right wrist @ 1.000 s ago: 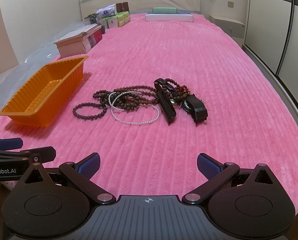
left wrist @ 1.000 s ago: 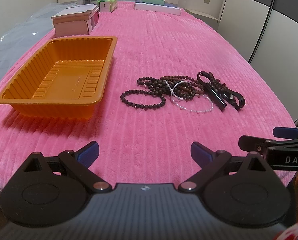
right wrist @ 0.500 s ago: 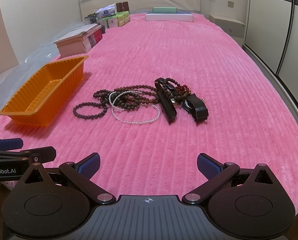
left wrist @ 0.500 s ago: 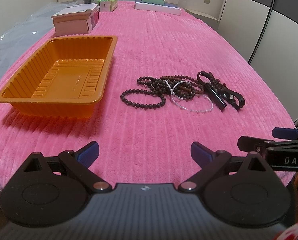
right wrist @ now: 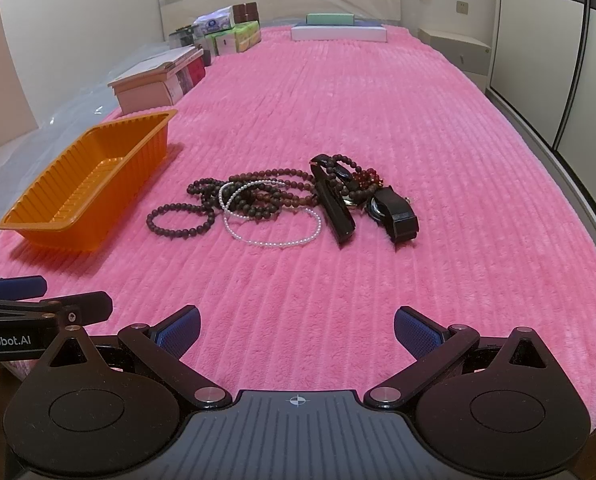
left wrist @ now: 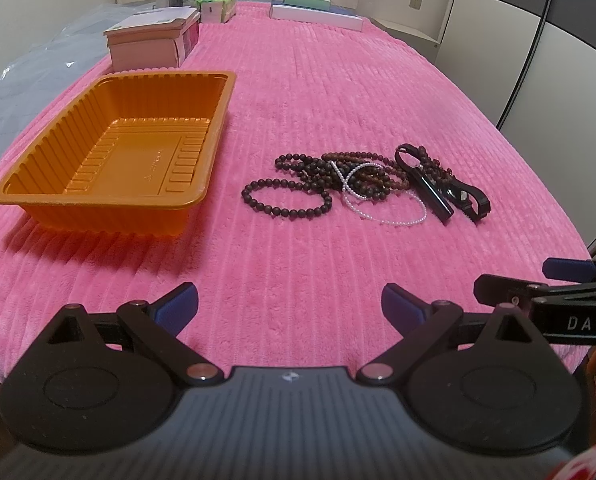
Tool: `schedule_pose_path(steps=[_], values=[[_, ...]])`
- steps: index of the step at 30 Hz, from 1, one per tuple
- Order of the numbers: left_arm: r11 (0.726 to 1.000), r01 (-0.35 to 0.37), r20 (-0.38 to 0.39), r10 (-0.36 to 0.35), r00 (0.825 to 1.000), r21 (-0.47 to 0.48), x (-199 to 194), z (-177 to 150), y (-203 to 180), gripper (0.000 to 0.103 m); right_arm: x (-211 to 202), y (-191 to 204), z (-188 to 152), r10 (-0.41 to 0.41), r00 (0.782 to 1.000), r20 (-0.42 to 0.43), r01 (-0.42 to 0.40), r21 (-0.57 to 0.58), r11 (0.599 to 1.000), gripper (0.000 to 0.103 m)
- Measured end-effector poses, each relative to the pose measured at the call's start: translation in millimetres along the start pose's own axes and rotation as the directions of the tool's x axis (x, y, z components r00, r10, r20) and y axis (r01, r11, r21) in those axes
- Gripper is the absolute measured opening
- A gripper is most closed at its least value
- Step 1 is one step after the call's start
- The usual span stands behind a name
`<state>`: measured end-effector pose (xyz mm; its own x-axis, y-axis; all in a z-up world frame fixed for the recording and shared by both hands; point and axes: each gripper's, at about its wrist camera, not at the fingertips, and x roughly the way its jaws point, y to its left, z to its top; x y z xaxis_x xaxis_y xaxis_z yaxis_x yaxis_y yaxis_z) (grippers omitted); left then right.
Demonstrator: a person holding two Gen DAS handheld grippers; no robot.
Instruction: Organize jewelry
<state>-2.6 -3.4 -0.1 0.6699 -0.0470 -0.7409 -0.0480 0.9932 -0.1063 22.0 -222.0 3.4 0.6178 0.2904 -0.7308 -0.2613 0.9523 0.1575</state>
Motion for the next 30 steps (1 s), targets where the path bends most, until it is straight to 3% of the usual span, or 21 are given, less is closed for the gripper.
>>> schedule_pose_path(steps=[5,10,15,17,21,24,30], values=[[0.995,0.031,0.027,-0.029,0.999,-0.089,-7.3,2.1,19.3,0.096,3.0,1.6,-1.5,0.002,1.000,0.004,-0.002,0.007,1.000,0.102],[0.979,0.052,0.102,-0.032,0.994,-0.196,-27.6,10.5,61.4,0.096,6.8,6.6,1.8,0.013,1.000,0.000,-0.013,-0.004,1.000,0.103],[0.960,-0.019,0.175,0.071,0.982,-0.281,-44.7,21.9,116.3,0.095,12.0,16.2,6.9,0.030,1.000,-0.003,-0.030,-0.026,0.999,0.103],[0.948,-0.075,0.189,0.139,0.972,-0.308,-46.3,27.3,140.7,0.090,15.4,21.4,8.9,0.035,0.999,-0.009,-0.036,-0.039,0.999,0.102],[0.925,-0.121,0.197,0.203,0.959,-0.361,-39.5,38.4,189.6,0.084,22.8,29.9,11.8,0.042,0.999,-0.022,-0.043,-0.063,0.997,0.102],[0.924,-0.118,0.195,0.200,0.960,-0.364,-26.6,43.4,219.2,0.077,30.8,33.5,13.0,0.041,0.998,-0.044,-0.044,-0.068,0.997,0.102],[0.910,-0.004,0.177,0.085,0.981,-0.415,12.9,35.9,260.2,0.057,45.4,46.3,15.7,0.040,0.996,-0.084,-0.049,-0.109,0.993,0.102]])
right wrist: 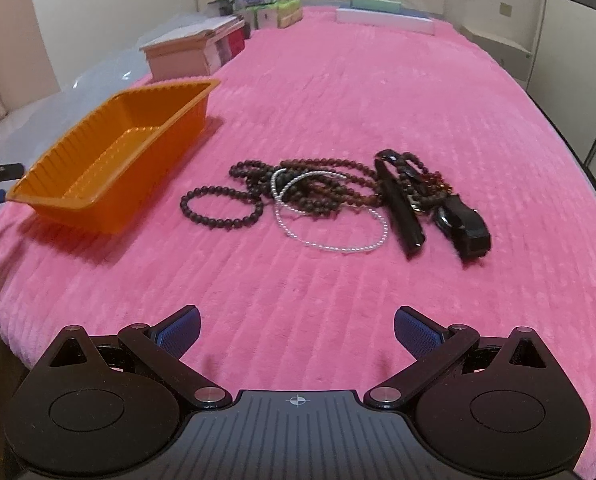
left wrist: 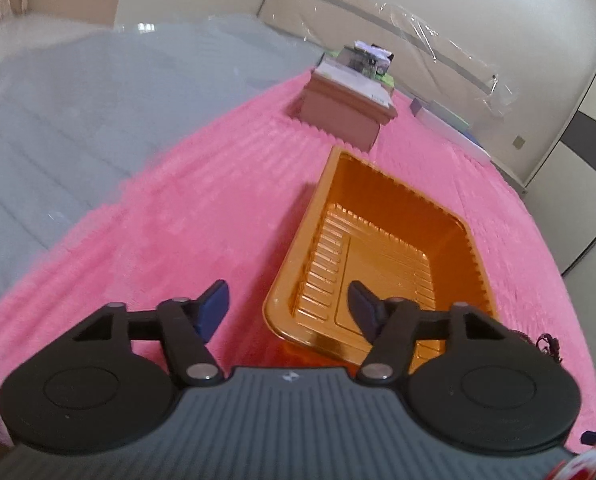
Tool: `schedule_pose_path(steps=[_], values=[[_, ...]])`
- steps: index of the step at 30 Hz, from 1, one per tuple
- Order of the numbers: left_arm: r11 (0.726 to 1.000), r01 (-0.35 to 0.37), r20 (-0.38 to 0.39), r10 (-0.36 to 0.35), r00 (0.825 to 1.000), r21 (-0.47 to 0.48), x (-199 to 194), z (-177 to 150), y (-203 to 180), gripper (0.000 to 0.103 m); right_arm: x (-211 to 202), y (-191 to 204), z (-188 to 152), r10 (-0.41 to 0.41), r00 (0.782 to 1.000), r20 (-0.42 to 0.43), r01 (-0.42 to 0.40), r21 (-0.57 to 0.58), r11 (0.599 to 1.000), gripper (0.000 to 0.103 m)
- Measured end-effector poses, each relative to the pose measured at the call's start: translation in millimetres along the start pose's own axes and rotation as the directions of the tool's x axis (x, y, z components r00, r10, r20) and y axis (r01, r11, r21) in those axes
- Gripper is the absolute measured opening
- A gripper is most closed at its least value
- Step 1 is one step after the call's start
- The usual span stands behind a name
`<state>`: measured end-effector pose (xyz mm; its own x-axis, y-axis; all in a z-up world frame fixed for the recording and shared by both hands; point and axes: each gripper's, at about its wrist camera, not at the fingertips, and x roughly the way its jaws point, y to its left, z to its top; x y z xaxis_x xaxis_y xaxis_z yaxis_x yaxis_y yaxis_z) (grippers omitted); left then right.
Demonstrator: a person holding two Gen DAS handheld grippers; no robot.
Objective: Organize jewelry
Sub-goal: 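Grasp the orange tray rim with the left gripper and lift it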
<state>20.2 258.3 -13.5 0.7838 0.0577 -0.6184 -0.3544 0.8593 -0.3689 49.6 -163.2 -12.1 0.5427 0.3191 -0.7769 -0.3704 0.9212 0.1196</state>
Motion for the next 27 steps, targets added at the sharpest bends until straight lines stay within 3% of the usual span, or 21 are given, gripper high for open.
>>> schedule_pose_path(steps=[8,12,14,21,27], values=[[0.997,0.067,-0.050,-0.068,0.996,-0.028,32.2,-3.1,10.8,0.032,22.6,10.5,0.4,0.000,0.999,-0.049,-0.001,-0.021,1.000,0.102],[0.997,0.074,-0.064,-0.074,0.995,-0.014,38.3,-0.1,6.7,0.025,30.3,16.2,1.2,0.010,0.998,-0.061,-0.012,-0.031,0.999,0.102],[0.997,0.073,-0.077,-0.073,0.994,-0.004,40.1,1.9,6.0,0.012,32.4,18.2,2.1,0.014,0.998,-0.061,-0.016,-0.033,0.999,0.102],[0.997,0.052,-0.099,-0.047,0.994,0.050,37.4,3.9,-3.4,0.010,29.3,15.7,4.0,0.017,0.999,-0.047,-0.018,-0.022,1.000,0.102],[0.978,-0.013,-0.075,0.029,0.997,0.210,20.2,6.2,-40.5,0.004,29.1,11.2,6.4,0.032,0.999,-0.016,-0.032,-0.006,0.999,0.102]])
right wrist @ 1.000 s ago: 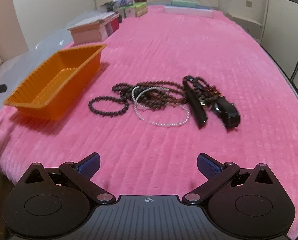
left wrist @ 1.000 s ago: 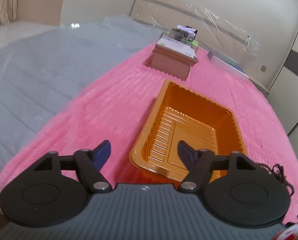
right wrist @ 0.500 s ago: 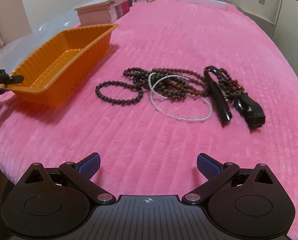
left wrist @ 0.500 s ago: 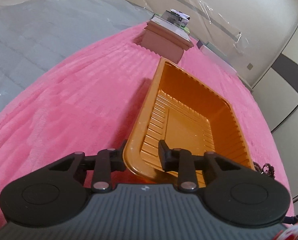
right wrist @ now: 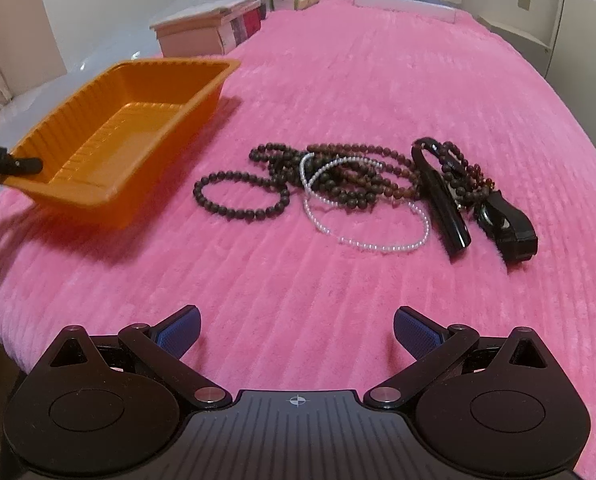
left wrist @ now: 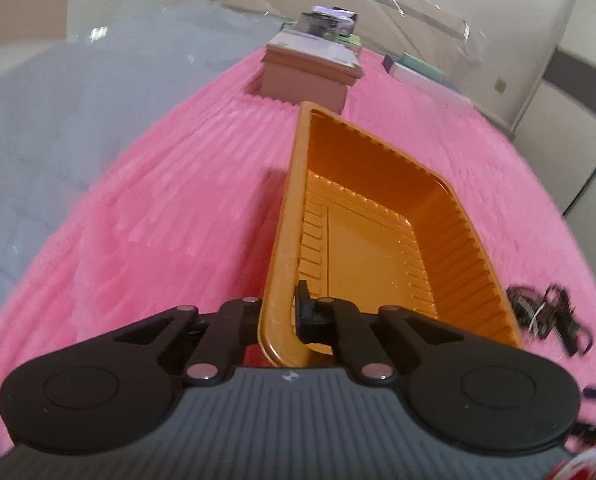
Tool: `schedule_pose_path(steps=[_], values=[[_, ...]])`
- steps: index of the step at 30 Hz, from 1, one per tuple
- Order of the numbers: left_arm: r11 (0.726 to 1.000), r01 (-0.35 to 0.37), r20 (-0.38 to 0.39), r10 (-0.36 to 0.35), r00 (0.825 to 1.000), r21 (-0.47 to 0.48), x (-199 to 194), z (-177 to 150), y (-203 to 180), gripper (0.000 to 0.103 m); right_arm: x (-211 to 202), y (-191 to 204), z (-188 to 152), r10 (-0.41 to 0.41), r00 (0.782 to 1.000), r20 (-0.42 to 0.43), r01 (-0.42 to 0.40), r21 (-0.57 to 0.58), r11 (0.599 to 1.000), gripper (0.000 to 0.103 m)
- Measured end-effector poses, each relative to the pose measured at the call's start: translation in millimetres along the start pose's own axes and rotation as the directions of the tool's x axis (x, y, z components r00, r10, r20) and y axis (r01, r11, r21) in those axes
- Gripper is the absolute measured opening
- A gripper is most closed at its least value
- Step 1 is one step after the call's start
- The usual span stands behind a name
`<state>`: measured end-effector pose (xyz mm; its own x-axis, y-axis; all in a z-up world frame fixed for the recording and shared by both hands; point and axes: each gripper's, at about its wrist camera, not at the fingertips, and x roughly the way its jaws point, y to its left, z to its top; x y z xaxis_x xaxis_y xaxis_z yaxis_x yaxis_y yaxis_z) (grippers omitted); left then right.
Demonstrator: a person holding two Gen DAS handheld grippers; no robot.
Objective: Organize jewelry
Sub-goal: 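Grasp the orange tray rim with the left gripper and lift it, then grasp a black watch from the pile with the right gripper while the left gripper holds the tray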
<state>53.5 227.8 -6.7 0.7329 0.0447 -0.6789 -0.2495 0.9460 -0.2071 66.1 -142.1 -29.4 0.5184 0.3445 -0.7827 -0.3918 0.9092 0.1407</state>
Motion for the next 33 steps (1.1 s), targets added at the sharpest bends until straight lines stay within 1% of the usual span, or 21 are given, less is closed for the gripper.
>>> schedule_pose_path(steps=[2,5,9,11,12,14,16,17,19,20,22,24,27,28,29,30,32,33], values=[[0.997,-0.031,0.007,0.031,1.000,0.065,-5.3,2.7,-15.4,0.004,-1.6,-3.1,2.2,0.007,1.000,0.029,-0.007,0.004,1.000,0.102],[0.982,-0.075,0.030,0.071,0.997,0.171,-12.6,8.5,-34.9,0.004,-5.1,-10.6,5.0,-0.006,0.997,0.081,0.006,0.002,1.000,0.102],[0.960,-0.105,0.047,0.096,0.994,0.261,-16.0,20.0,-44.9,0.004,-8.1,-24.8,6.2,-0.013,0.991,0.132,0.014,-0.005,1.000,0.102],[0.948,-0.119,0.051,0.109,0.993,0.296,-16.6,23.6,-47.9,0.004,-7.6,-31.6,6.0,-0.023,0.988,0.151,0.027,-0.028,0.999,0.093],[0.942,-0.123,0.052,0.112,0.992,0.313,-16.7,23.7,-49.8,0.004,-5.6,-34.9,6.2,-0.025,0.988,0.152,0.032,-0.041,0.999,0.085],[0.928,-0.140,0.057,0.128,0.990,0.346,-16.1,22.6,-55.1,0.003,0.0,-43.7,6.6,-0.038,0.987,0.154,0.048,-0.062,0.997,0.081],[0.910,-0.158,0.062,0.145,0.987,0.382,-15.2,19.6,-63.9,0.003,8.8,-50.5,9.6,-0.050,0.988,0.148,0.064,-0.094,0.994,0.067],[0.906,-0.161,0.062,0.148,0.987,0.392,-14.2,18.4,-66.9,0.003,13.5,-52.9,11.2,-0.060,0.987,0.146,0.076,-0.110,0.991,0.064],[0.905,-0.166,0.065,0.153,0.986,0.392,-12.7,17.1,-69.5,0.003,21.2,-59.3,14.2,-0.080,0.987,0.141,0.098,-0.130,0.987,0.057],[0.905,-0.169,0.064,0.156,0.986,0.390,-12.3,17.0,-69.6,0.003,23.2,-64.3,15.1,-0.092,0.986,0.140,0.110,-0.125,0.986,0.056],[0.909,-0.168,0.060,0.157,0.986,0.381,-12.0,17.5,-68.4,0.003,22.7,-75.9,17.0,-0.112,0.982,0.154,0.127,-0.093,0.988,0.053],[0.908,-0.171,0.054,0.163,0.985,0.382,-11.3,17.4,-67.5,0.003,20.3,-88.2,17.3,-0.155,0.972,0.176,0.167,-0.058,0.984,0.051],[0.905,-0.175,0.053,0.168,0.984,0.387,-10.8,17.2,-68.5,0.003,21.0,-104.6,18.9,-0.182,0.968,0.174,0.191,-0.038,0.981,0.044],[0.905,-0.176,0.055,0.168,0.984,0.388,-11.0,17.3,-69.6,0.003,22.1,-108.3,19.2,-0.184,0.968,0.172,0.194,-0.040,0.980,0.039],[0.905,-0.176,0.056,0.168,0.984,0.388,-11.1,17.6,-70.0,0.003,22.2,-111.0,19.3,-0.180,0.968,0.175,0.190,-0.043,0.981,0.036],[0.904,-0.177,0.056,0.169,0.984,0.389,-11.1,17.7,-71.0,0.003,19.8,-111.5,19.6,-0.186,0.964,0.192,0.197,-0.040,0.980,0.032],[0.904,-0.178,0.055,0.170,0.984,0.389,-11.1,17.8,-71.3,0.003,16.3,-111.6,20.2,-0.191,0.957,0.217,0.203,-0.034,0.978,0.032],[0.904,-0.178,0.055,0.170,0.984,0.388,-10.9,17.3,-71.2,0.003,16.6,-112.1,21.3,-0.179,0.960,0.214,0.191,-0.035,0.981,0.032]])
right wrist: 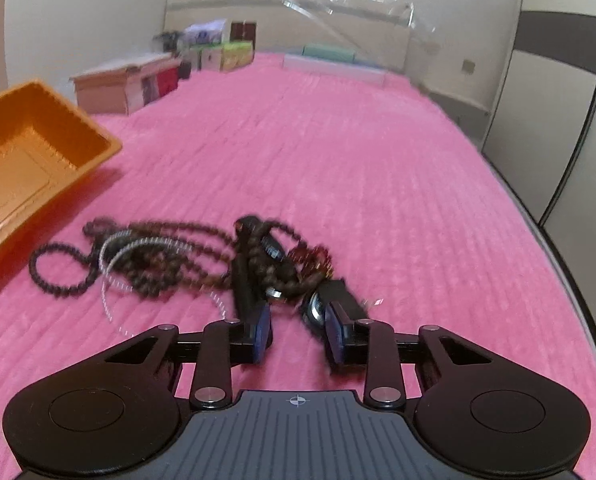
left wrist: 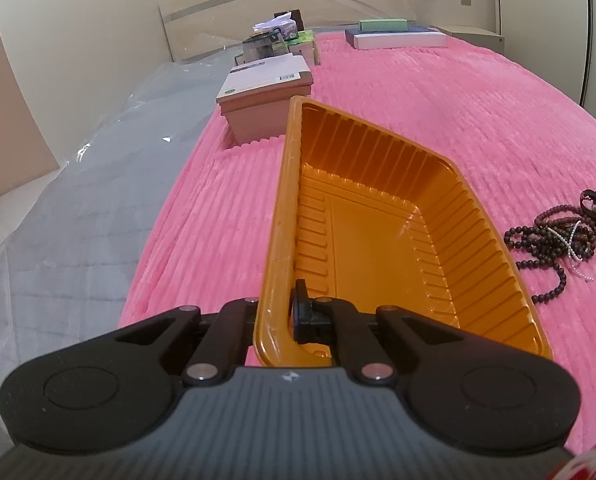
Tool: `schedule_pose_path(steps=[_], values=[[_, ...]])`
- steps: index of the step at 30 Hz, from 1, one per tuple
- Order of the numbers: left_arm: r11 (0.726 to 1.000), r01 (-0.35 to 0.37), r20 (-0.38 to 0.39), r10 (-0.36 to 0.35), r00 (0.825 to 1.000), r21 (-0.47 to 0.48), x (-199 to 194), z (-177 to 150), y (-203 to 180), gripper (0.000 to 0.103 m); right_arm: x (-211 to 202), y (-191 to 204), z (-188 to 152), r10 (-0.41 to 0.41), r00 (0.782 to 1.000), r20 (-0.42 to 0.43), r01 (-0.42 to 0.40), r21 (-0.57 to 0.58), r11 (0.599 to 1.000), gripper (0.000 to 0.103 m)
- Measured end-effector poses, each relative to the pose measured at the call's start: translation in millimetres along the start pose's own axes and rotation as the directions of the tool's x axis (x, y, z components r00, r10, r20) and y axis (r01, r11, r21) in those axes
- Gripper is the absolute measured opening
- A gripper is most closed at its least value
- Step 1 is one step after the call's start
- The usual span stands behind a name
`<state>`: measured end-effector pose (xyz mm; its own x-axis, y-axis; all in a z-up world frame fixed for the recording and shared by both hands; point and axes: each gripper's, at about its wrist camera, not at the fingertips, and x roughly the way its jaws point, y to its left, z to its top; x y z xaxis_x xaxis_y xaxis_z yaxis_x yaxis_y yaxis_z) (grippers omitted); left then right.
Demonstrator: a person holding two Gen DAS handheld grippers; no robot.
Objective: Organize jewelry
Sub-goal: 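Grasp a black watch from the pile with the right gripper while the left gripper holds the tray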
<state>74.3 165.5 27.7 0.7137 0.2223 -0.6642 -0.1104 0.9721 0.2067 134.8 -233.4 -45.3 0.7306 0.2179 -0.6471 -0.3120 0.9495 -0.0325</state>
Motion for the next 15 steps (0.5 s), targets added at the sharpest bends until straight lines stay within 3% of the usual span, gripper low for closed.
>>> schedule_pose_path(steps=[8,10,15], values=[[1.000,0.011,-0.011,-0.011,1.000,0.000,-0.1,-1.7,-2.2,0.003,26.4,17.0,5.2,0.056,0.997,-0.052,-0.059,-0.045,0.997,0.032],[1.000,0.017,-0.017,-0.017,1.000,0.003,0.5,-2.8,-4.2,0.003,32.7,20.4,5.2,0.056,0.996,-0.066,-0.059,-0.050,0.997,0.024],[1.000,0.019,-0.020,-0.019,1.000,0.006,1.8,-5.4,-4.8,0.002,28.9,20.8,4.3,0.059,0.995,-0.076,-0.060,-0.018,0.998,0.023]])
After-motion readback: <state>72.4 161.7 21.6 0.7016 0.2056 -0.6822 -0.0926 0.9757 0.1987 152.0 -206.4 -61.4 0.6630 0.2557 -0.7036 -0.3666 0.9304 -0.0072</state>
